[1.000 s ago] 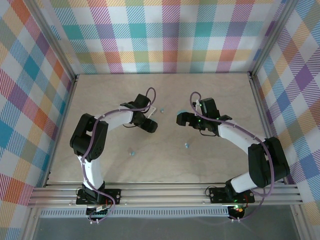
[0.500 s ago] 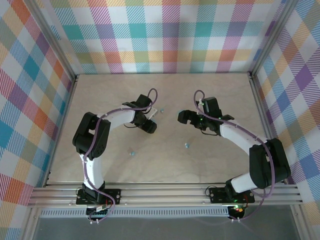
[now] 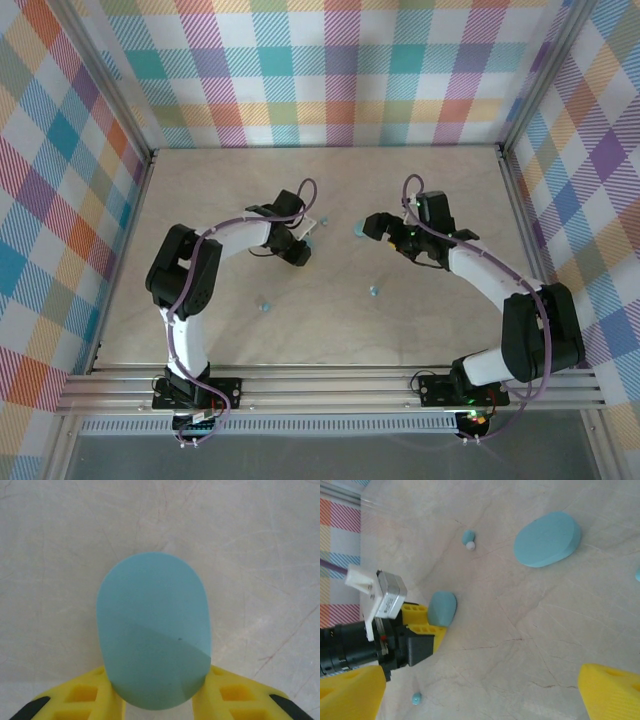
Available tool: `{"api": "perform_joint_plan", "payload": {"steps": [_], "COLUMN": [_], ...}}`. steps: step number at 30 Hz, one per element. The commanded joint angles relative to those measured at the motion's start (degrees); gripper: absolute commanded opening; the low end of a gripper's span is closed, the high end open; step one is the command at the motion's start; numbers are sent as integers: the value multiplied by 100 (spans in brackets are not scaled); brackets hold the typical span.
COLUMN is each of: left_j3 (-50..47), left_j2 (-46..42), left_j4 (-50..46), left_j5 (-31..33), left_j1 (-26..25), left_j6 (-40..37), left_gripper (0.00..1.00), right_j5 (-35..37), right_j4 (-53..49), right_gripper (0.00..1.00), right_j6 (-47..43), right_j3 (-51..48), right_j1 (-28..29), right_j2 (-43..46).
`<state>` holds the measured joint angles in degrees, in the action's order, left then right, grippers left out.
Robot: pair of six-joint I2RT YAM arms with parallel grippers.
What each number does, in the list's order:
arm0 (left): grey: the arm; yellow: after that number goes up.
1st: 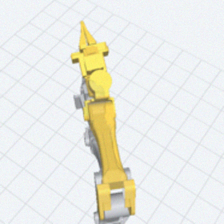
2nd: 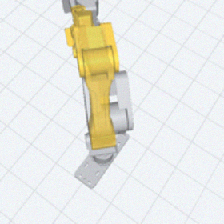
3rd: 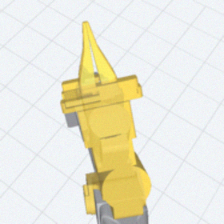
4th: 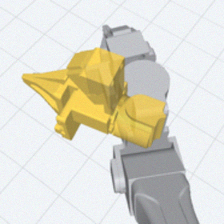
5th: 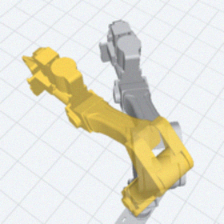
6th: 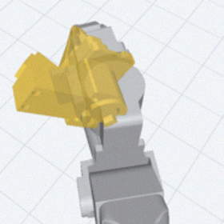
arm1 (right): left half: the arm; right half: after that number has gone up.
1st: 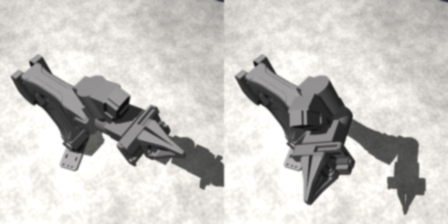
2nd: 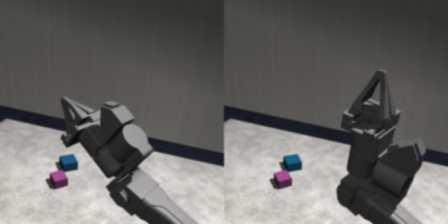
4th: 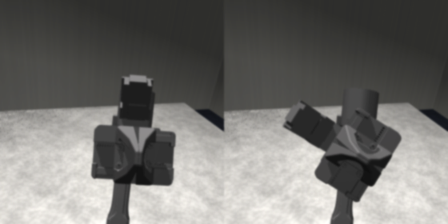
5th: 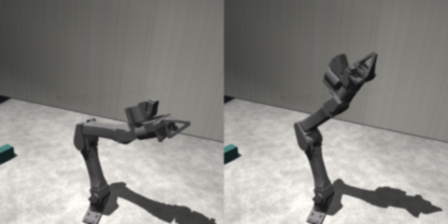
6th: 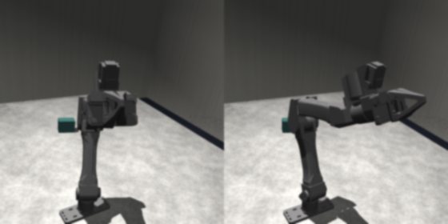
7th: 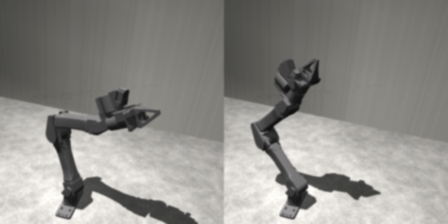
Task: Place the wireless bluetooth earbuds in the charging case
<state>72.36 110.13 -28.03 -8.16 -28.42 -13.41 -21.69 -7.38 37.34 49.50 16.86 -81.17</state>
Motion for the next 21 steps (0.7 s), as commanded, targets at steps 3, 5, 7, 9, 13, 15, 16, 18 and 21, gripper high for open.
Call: {"api": "perform_joint_plan", "payload": {"steps": [3, 5, 7, 9, 13, 15, 16, 18, 21], "left_j3": [-355, -413, -433, -442, -503, -512, -490, -430, -379], "left_j2": [-765, -980, -1166, -1330, -1665, -1793, -1842, -1897, -1862], "left_j4": [427, 442, 418, 379, 358, 320, 246, 92, -39], "left_j5": [-300, -394, -424, -587, -1114, -1376, -1552, -1792, -1574], "left_j1": [-66, -80, -106, -119, -196, -233, -234, -242, -242], "left_j6": [-220, -282, -303, -337, -472, -520, -556, -599, -519], "left_gripper": [30, 30, 30, 30, 31, 31, 32, 32, 32], "right_j5": [-693, -807, -982, -1277, -1744, -1895, -2006, -2254, -2035], "right_j4": [142, -7, -142, -146, -80, -88, -92, -87, -495], "right_gripper": [97, 96, 94, 92, 88, 87, 87, 87, 86], "right_j6": [90, 133, 185, 265, 397, 360, 314, 242, 39], "right_j3": [46, 142, 232, 298, 464, 596, 679, 827, 1010], "right_j1": [-63, -55, -51, -30, 165, 310, 379, 491, 537], "right_j2": [101, 61, -31, -150, -419, -541, -602, -734, -839]}}
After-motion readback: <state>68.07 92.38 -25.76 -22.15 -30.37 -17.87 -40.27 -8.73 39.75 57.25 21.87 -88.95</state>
